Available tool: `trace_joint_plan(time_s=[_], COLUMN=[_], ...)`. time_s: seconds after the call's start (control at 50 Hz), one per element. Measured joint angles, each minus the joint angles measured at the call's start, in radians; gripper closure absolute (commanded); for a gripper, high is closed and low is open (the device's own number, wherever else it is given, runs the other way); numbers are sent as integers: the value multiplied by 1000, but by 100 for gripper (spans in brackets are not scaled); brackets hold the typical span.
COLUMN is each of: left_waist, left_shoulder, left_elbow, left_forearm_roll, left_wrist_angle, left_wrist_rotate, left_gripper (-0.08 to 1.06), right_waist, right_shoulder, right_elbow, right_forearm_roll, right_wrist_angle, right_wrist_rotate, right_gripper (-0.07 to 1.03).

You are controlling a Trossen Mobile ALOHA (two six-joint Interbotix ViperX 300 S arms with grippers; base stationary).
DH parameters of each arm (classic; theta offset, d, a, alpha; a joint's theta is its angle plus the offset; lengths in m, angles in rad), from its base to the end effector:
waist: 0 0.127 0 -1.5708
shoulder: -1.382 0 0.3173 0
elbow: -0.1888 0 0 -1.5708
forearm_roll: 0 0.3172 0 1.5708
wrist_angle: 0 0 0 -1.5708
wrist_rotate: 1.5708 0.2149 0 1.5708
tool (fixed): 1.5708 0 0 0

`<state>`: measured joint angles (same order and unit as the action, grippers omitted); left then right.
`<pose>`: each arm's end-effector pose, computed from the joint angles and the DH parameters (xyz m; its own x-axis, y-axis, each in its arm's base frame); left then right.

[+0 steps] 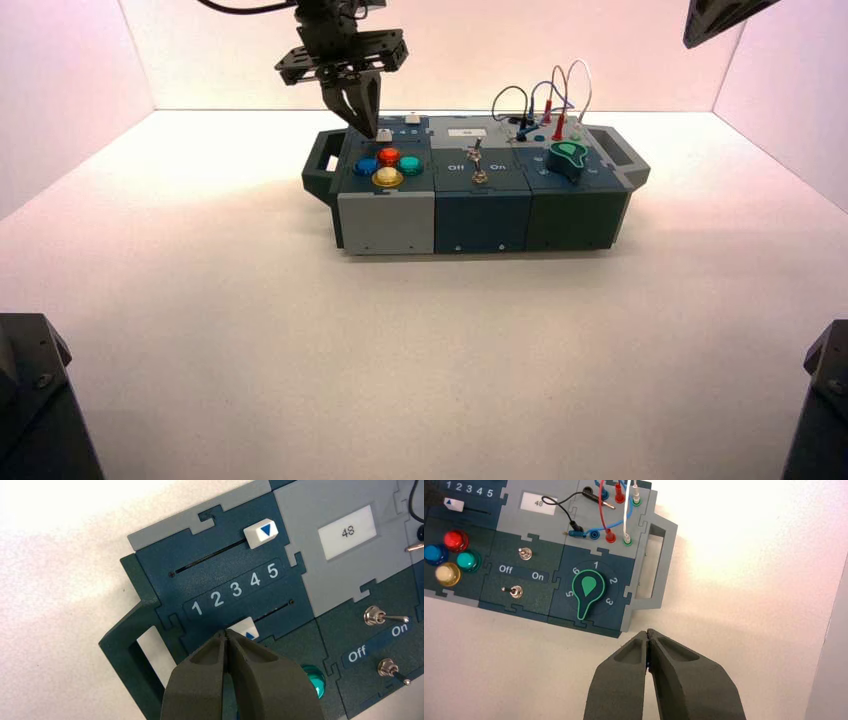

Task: Move the bottom slider to position 4.

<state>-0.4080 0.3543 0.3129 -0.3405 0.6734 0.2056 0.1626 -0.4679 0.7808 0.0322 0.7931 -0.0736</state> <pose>0.4109 -0.2264 -0.0008 0.1471 -0.2905 -0.9455 0.3788 0.8996 -0.2174 0.3058 0.0552 0.1424 0.4387 0.0952 -0.8936 -0.2167 0.9762 -0.0024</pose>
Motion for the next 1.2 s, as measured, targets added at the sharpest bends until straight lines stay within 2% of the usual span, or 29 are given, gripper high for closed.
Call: trace_joint_plan(time_s=[0.5,0.88,0.98,1.2], left_waist=[-29,-32,-32,-31], left_shoulder=[34,35,35,-38], left_elbow=[-55,-58,-58,-41], left_forearm_roll=[-23,-26,-20,25], left_wrist_angle=[12,15,14,14], left_wrist_rotate=[-2,-3,-21,-87], left_gripper=[101,101,101,101], right_waist=[0,2,2,0], right_shoulder=[0,0,0,0], right_elbow=[3,3,3,9], right_forearm_roll=[0,-2,-2,-2], right_wrist_angle=[2,2,2,2], right_wrist_rotate=[0,2,2,0], right_gripper=[99,99,99,99])
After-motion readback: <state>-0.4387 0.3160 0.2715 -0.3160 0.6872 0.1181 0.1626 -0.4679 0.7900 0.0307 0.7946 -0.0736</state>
